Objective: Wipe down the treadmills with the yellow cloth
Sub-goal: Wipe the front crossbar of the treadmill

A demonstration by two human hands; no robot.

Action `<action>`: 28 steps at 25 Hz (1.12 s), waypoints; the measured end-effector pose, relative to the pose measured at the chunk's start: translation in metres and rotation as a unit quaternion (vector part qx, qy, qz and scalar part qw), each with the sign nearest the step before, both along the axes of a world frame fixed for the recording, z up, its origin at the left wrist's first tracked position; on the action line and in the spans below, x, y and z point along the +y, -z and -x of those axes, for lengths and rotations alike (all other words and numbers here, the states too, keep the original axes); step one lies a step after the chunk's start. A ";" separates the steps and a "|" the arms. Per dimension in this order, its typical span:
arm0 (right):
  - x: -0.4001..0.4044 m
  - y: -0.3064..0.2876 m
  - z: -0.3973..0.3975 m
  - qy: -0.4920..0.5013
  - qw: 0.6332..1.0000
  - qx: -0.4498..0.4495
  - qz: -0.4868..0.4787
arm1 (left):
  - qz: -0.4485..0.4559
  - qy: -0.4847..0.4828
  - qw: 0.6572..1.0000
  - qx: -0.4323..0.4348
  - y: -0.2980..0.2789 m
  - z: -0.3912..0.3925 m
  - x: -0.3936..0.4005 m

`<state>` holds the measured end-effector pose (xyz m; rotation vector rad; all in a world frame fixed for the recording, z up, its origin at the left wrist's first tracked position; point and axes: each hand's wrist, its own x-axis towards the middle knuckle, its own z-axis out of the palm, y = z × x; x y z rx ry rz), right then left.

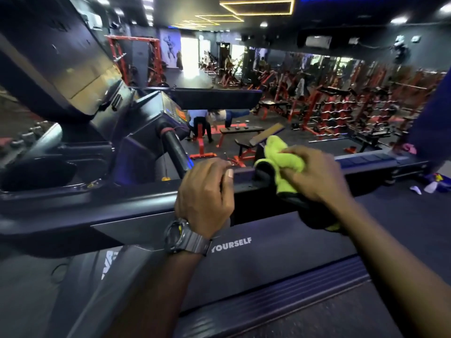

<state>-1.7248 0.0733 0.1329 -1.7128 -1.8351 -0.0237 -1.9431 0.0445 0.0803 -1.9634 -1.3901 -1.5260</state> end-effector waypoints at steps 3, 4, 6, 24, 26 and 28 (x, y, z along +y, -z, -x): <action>0.020 0.001 0.026 0.076 0.996 -0.026 -0.026 | -0.009 0.012 0.999 -0.028 -0.003 0.001 0.003; 0.013 0.004 0.038 0.043 0.998 -0.029 -0.028 | -0.012 0.019 0.999 -0.041 -0.003 0.000 0.003; 0.001 0.014 0.028 -0.052 0.998 -0.002 -0.035 | -0.023 0.035 0.997 -0.062 -0.002 0.000 0.001; -0.012 0.009 0.045 -0.098 0.995 -0.032 -0.012 | -0.057 0.123 0.968 -0.211 0.000 0.007 -0.001; 0.002 0.000 0.039 0.027 0.999 -0.036 -0.010 | -0.054 0.122 0.965 -0.224 -0.001 0.007 -0.001; 0.004 0.001 0.071 0.018 0.996 -0.069 -0.053 | -0.048 0.127 0.966 -0.222 -0.001 0.005 -0.001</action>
